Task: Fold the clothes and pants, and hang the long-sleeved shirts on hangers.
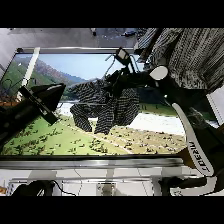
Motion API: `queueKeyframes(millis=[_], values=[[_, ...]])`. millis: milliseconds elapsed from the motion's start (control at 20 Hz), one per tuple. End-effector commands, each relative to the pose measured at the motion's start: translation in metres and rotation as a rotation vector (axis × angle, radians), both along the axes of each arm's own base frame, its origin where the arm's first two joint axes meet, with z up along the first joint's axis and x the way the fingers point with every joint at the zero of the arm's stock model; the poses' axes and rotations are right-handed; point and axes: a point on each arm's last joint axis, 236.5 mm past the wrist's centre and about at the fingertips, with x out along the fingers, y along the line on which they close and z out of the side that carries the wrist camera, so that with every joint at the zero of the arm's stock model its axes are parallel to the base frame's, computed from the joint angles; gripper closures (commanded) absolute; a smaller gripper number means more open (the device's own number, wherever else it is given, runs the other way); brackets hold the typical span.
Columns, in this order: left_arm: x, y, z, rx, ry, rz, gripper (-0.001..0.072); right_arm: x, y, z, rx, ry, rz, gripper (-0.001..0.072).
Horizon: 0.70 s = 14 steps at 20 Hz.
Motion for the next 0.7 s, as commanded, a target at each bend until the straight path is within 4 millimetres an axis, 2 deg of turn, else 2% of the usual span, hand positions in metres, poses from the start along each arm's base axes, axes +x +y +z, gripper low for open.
queueKeyframes(millis=[0, 50, 150, 300, 400, 450, 500, 600, 650], values=[[-0.003, -0.001, 0.001, -0.004, 0.002, -0.008, 0.0652, 0.020, 0.016, 0.012, 0.031, -0.109, -0.067, 0.0273], [-0.003, -0.001, 0.001, -0.002, 0.002, -0.008, 0.0652, 0.024, 0.017, 0.015, 0.038, -0.122, -0.087, 0.0353], [0.000, 0.001, -0.007, 0.048, -0.007, 0.007, 0.0652, 0.022, 0.017, 0.015, 0.039, -0.114, -0.085, 0.0685], [0.014, 0.015, -0.036, 0.167, 0.039, 0.073, 0.0650, 0.016, 0.015, 0.012, 0.017, -0.092, -0.074, 0.0683], [0.026, 0.025, -0.064, 0.236, 0.116, 0.108, 0.0639, 0.011, 0.012, 0.001, -0.037, -0.084, -0.053, 0.0683], [0.030, 0.026, -0.081, 0.275, 0.161, 0.098, 0.0569, 0.008, 0.010, -0.005, -0.068, -0.079, -0.039, 0.0684], [0.033, 0.024, -0.100, 0.308, 0.214, 0.074, 0.0423, 0.006, 0.008, -0.011, -0.092, -0.073, -0.029, 0.0684], [0.035, 0.020, -0.136, 0.354, 0.324, 0.014, 0.0306, 0.003, 0.002, -0.022, -0.153, -0.073, -0.012, 0.0684], [0.039, 0.023, -0.144, 0.358, 0.351, 0.015, 0.0188, 0.002, 0.000, -0.028, -0.190, -0.078, -0.006, 0.0684]])
